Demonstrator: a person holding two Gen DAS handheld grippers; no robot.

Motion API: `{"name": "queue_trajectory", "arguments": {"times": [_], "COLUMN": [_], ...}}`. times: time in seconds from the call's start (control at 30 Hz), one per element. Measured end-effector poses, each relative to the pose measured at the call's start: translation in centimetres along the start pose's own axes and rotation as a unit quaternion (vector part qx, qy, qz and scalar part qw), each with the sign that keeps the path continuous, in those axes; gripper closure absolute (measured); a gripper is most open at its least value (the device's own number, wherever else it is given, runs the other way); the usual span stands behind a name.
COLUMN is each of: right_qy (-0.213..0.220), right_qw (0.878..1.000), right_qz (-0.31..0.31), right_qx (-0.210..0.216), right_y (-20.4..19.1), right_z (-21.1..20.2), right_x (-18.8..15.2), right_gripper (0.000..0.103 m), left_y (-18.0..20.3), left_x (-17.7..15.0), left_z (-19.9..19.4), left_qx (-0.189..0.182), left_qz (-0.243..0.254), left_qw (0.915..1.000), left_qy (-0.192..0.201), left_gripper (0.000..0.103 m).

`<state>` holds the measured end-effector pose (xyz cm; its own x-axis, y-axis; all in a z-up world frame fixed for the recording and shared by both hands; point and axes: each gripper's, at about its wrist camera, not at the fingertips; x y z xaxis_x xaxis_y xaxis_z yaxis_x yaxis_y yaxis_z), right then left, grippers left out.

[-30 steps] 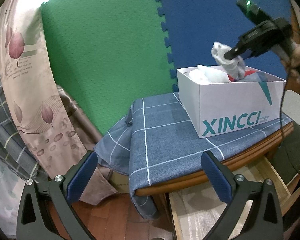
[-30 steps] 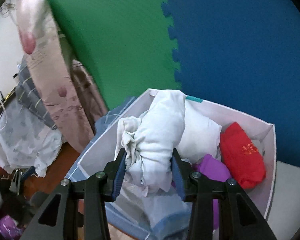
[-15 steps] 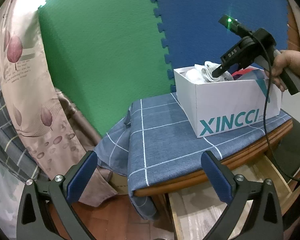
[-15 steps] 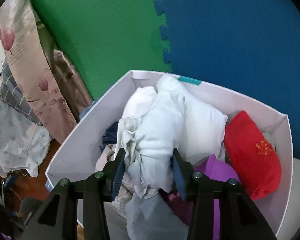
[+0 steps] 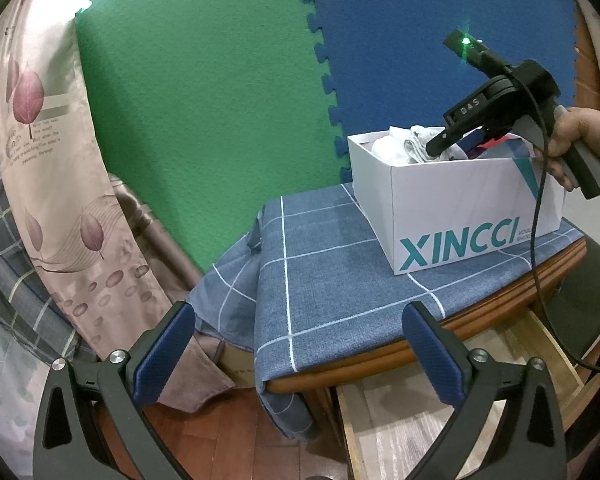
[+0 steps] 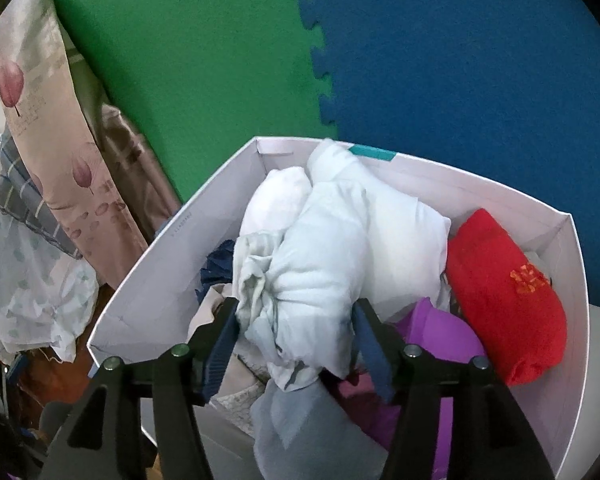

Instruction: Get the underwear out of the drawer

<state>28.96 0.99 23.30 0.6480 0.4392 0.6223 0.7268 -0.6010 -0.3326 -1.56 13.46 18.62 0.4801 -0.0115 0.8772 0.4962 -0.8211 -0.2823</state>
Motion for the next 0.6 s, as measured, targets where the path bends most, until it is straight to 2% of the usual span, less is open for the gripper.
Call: {"name": "queue_trajectory", "arguments": {"times": [0.17,0.27,0.37,0.47,0.6], "right_qy": [0.045,0.079,0.125,0.161,0.23], "right_qw": [0.999,0.996,0.991,0.985,0.971], "right_qz": [-0.016,-0.026,-0.041,-0.057,-0.062], "right_qx": [0.003,0.008,0.023,0.01,-0.002], "right_y": [-0.6,-1.3,-2.3,-3.3,-4.5], "right_z": [-2.4,-4.9,-8.0,-10.7,-14.1], "right_x": [-0.9,-2.7,-5.9,-9.7,-14.9], "right_gripper": [0.043,0.043,0.043,0.043,0.043], "left_y": [0.0,0.1,0.4,1.0,2.3], "left_x": [0.0,0.0,0.0,0.0,0.1], "left_z": [0.0,0.0,0.1,0.1,-0.6], "left_qx": [0.001,0.001,0.003,0.009,0.022], "left_qz": [0.001,0.003,0.008,0.019,0.044], "left_qw": [1.0,1.0,1.0,0.9998,0.9987], "left_qy": [0.0,0.0,0.001,0.004,0.017], "left_gripper": [0.0,0.0,0.0,0.0,0.0]}}
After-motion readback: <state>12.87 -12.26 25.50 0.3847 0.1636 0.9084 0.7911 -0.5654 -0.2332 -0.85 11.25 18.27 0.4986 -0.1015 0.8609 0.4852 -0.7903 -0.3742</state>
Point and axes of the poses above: each gripper's, at about its wrist camera, not at the fingertips, and z roughly the way its jaws point, y to its right, x to its top, and after that the axes turned 15 degrees about x, right-handed
